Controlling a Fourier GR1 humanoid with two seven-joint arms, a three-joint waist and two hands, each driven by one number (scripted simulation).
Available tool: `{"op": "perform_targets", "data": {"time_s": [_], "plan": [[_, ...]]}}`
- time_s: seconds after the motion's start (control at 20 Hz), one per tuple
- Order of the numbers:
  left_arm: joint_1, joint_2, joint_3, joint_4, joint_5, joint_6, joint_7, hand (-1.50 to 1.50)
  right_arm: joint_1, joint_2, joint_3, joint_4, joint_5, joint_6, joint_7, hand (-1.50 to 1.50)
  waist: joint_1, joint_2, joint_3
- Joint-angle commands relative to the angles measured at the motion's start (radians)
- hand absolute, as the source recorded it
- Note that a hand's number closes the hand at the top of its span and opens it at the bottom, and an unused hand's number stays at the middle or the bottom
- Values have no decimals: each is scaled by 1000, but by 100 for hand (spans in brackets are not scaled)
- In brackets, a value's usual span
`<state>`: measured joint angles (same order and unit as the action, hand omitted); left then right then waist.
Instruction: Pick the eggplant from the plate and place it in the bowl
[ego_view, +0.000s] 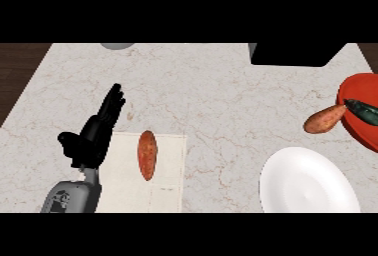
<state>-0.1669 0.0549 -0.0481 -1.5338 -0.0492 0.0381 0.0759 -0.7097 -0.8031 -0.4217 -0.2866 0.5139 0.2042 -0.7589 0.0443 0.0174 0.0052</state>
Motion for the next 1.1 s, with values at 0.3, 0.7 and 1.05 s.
{"op": "perform_targets", "data": {"time_s": [0.3, 0.7, 1.05], "plan": [[4, 6, 17, 14, -9, 11, -15, 0, -42, -121, -145, 109, -145, 169, -29, -150, -15, -4, -2], [40, -30, -28, -23, -26, 22, -3, 0, 27, -193, -215, 166, -229, 368, -26, -150, -15, -3, 1], [39, -11, -12, -22, -7, -3, -10, 0, 112, -221, -215, 143, -250, 508, -60, -150, -20, -3, 3]]}}
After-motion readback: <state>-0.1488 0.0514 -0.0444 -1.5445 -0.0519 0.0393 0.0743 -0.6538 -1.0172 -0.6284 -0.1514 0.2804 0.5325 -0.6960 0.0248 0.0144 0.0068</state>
